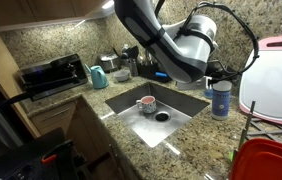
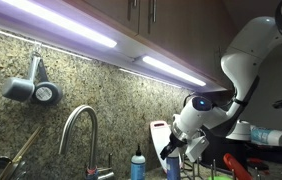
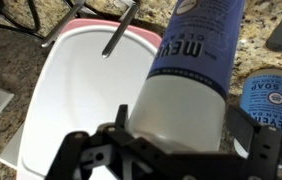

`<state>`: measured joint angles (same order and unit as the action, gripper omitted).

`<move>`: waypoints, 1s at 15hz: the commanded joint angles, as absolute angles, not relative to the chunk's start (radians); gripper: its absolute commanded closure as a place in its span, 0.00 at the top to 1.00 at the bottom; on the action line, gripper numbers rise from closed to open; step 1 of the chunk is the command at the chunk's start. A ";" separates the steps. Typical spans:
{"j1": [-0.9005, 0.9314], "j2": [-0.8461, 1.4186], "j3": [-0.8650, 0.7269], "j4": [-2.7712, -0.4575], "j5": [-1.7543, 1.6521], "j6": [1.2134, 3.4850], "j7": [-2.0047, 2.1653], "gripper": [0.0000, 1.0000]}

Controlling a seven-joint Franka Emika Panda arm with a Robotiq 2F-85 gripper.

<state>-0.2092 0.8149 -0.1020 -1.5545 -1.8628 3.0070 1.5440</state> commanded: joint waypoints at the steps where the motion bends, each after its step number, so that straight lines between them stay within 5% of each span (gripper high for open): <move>1: -0.209 0.780 -0.104 -1.614 -1.901 2.990 1.606 1.00; 15: -0.202 0.766 -0.125 -1.739 -1.882 2.941 1.634 1.00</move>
<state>-0.2124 0.7837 -0.1261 -1.7308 -1.8613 2.9693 1.5995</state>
